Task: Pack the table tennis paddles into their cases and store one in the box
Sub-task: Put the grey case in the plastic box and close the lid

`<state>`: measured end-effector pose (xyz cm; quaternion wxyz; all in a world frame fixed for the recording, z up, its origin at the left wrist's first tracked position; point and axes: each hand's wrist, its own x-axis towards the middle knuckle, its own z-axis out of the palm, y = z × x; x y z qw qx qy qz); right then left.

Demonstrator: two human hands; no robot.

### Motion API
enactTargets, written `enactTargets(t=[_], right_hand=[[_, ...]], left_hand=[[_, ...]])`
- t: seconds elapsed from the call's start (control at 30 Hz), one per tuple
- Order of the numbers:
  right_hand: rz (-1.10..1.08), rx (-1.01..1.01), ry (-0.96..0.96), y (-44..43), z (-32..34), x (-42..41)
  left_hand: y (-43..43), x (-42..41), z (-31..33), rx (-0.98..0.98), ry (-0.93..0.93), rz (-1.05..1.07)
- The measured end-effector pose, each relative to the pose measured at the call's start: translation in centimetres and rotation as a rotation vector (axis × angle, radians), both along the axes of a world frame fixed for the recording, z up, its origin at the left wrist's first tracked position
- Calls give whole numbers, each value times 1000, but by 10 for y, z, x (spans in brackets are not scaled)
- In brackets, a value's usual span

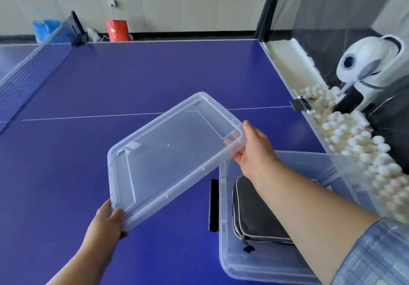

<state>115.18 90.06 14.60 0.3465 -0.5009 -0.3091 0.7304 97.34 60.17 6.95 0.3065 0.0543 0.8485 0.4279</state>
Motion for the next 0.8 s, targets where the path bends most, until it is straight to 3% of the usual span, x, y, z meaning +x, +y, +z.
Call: enactTargets(t=[0.23, 0.4, 0.63, 0.8], right_hand=[[265, 266, -552, 28, 28, 119], [245, 384, -796, 26, 31, 217], [168, 421, -886, 21, -1, 343], [135, 410, -889, 23, -25, 378]], left_hand=[[17, 60, 43, 35, 139, -163], [43, 120, 60, 23, 270, -277], [86, 200, 60, -59, 354, -481], [108, 238, 49, -105, 350, -341]])
